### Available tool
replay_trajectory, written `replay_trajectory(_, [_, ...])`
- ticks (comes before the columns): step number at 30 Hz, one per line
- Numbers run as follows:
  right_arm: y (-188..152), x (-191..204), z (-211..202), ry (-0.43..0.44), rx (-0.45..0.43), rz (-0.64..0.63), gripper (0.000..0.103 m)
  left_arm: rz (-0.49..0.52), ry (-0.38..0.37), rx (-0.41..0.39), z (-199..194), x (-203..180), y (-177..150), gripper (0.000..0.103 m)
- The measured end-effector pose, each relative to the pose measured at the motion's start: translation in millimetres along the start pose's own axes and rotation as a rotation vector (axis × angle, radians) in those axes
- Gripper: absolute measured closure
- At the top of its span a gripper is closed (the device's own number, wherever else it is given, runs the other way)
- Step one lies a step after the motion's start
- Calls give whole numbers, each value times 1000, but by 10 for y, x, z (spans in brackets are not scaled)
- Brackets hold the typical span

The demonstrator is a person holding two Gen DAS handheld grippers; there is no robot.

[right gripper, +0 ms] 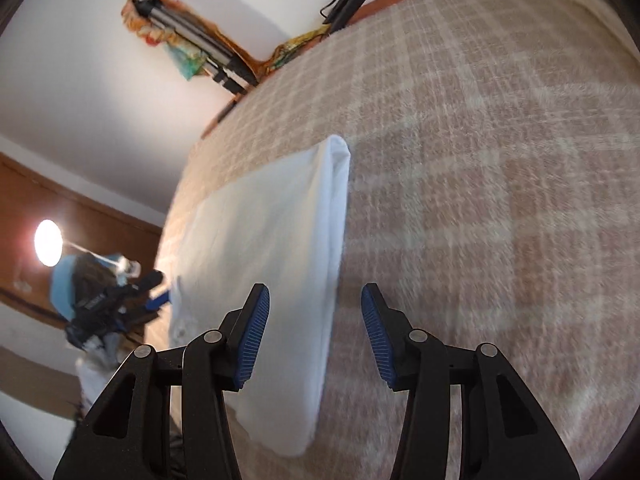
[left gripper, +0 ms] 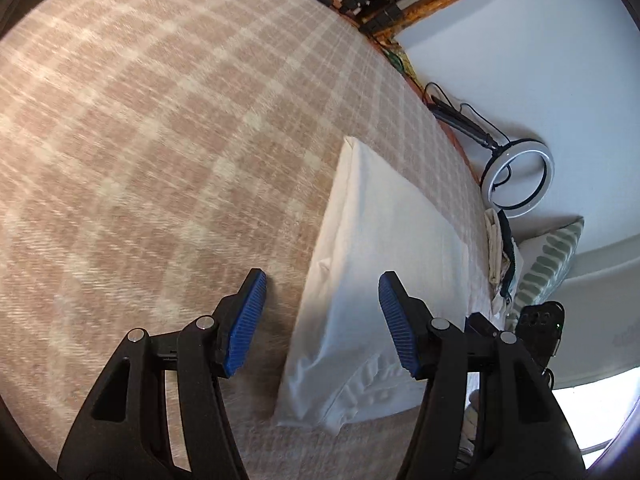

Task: Fold small clothes
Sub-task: 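Grasp the edge of the folded shirt bundle with both tools, then lift and carry the folded shirt toward the clothes pile by the pillow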

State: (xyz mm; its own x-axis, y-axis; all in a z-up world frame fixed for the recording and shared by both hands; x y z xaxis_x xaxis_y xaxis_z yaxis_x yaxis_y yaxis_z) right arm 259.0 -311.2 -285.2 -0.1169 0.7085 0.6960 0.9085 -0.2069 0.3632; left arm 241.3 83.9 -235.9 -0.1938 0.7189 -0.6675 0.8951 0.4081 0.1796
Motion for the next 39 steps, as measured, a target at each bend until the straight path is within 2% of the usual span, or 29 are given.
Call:
replay_trajectory(3, [60,-13,46,47,-6,0,58,37,-16,27,109,-116,-1,44])
replay_trajectory(5, [105,-6,97,55,-12,3,65,53,-10,17,144,-188,-28,44])
replay_trajectory(11, [146,13,215,61,-7,17,87,74,41,8,222,-291,-23,63])
replay_trajectory(16, [149,56,260,59,-2,12,95,72,77,-11,248,-330,-37,80])
replay_trajectory(21, [144,197,203,4,-30,-51,97,193,179,-67,225,-573,-107,89])
replay_trajectory(26, [119,382,125,-67,-65,-139,97,275,232,-119,181,-789,-184,92])
replay_trajectory(30, [101,522,51,-109,-80,-201,98,324,241,-147,123,-940,-256,93])
replay_trajectory(39, [136,757,-275,-157,-117,-319,98,408,192,-158,58,-1314,-368,94])
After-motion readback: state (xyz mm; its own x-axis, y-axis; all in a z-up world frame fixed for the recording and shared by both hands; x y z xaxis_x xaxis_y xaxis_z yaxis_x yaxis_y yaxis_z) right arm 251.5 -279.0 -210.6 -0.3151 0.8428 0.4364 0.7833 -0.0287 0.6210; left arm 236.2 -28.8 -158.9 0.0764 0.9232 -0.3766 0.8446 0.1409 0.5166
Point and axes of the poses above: each gripper's, at about its wrist camera, not at the fingertips, and z roughly the way its jaws point, x to its left, y to its top, the point moved 2 cm from there along z, roughly the way its jaws point
